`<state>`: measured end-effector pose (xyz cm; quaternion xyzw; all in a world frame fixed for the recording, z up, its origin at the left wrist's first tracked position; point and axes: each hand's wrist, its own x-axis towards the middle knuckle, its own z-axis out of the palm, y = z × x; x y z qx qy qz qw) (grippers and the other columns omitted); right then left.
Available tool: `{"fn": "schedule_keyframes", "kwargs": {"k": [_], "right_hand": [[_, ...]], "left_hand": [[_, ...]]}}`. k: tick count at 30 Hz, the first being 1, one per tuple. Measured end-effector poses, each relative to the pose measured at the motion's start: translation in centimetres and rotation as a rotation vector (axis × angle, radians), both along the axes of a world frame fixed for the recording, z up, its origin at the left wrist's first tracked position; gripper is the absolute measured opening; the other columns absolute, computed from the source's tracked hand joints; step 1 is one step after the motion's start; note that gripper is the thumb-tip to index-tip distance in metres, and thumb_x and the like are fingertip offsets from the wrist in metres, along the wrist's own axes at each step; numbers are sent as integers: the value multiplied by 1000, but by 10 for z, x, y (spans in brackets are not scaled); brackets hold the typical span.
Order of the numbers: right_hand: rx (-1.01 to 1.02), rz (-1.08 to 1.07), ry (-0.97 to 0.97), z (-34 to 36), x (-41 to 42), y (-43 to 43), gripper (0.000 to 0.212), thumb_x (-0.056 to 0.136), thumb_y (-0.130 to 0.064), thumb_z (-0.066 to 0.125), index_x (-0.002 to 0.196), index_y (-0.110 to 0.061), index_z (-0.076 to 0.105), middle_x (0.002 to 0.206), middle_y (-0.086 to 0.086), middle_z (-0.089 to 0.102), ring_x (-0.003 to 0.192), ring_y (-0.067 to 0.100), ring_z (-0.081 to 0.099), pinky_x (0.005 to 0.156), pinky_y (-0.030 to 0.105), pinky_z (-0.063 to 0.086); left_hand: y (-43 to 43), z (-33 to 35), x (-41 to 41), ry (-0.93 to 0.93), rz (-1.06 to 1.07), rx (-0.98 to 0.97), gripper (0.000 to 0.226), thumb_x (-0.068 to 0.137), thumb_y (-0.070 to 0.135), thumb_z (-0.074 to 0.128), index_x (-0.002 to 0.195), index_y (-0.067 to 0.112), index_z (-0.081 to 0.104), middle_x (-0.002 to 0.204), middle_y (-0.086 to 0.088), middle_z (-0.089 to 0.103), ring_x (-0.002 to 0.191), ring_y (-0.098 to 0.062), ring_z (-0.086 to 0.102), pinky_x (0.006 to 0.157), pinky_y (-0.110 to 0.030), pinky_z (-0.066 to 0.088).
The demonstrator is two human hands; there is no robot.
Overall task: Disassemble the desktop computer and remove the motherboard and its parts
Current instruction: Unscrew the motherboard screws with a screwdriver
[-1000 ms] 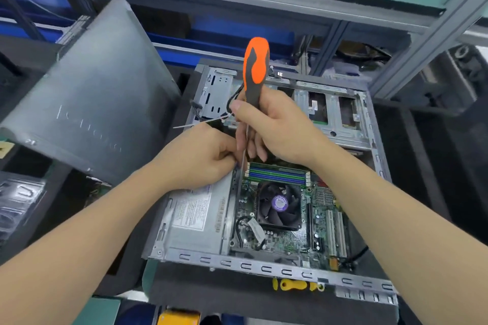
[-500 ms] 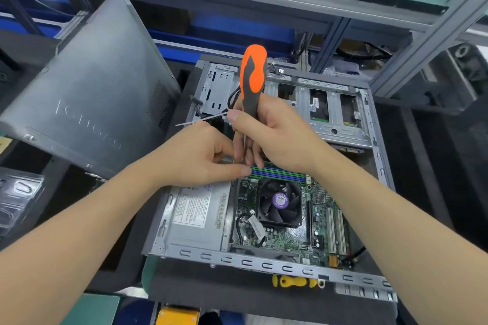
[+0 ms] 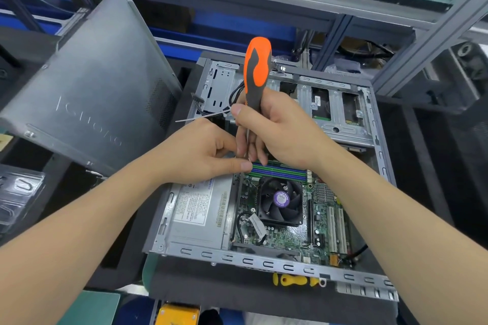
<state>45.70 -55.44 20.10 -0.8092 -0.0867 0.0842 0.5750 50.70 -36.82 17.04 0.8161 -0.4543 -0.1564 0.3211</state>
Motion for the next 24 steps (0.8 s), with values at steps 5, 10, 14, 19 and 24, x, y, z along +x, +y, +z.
{"fn": "schedule_keyframes", "kwargs": {"k": [5, 10, 14, 19, 24], "right_hand": [[11, 2, 6, 3, 0, 0, 23, 106, -27, 48, 88, -13, 46, 64, 14, 70, 42, 34, 59, 38, 31, 45], [30, -4, -4, 10, 1, -1, 22, 107, -26, 47, 91, -11, 46, 63, 14, 70, 41, 34, 58, 37, 30, 43], [17, -18, -16, 16, 1, -2, 21, 107, -25, 47, 93, -9, 47, 64, 14, 70, 41, 37, 57, 37, 33, 43], [22, -49, -52, 29, -2, -4, 22, 107, -23, 47, 93, -6, 47, 64, 15, 69, 41, 37, 56, 37, 36, 42], [74, -85, -108, 56, -7, -14, 20, 106, -23, 48, 93, -7, 47, 63, 17, 68, 43, 41, 56, 36, 38, 43]], "left_hand": [[1, 0, 1, 16, 8, -2, 55, 89, 54, 70, 59, 12, 52, 48, 4, 28, 48, -15, 26, 49, -23, 19], [3, 5, 1, 65, -36, -51, 17, 88, 49, 74, 72, 53, 69, 50, 4, 24, 49, -11, 24, 50, -25, 19], [4, 7, 0, 49, -99, -54, 15, 87, 47, 74, 89, 61, 70, 51, -2, 30, 48, -13, 28, 50, -25, 23], [7, 8, 2, 124, -111, -65, 22, 84, 31, 75, 101, 44, 77, 55, -3, 29, 49, -11, 25, 52, -25, 22], [7, 11, 2, 175, -84, -33, 41, 77, 7, 69, 99, 41, 78, 55, 1, 29, 49, -11, 29, 55, -24, 27]]}}
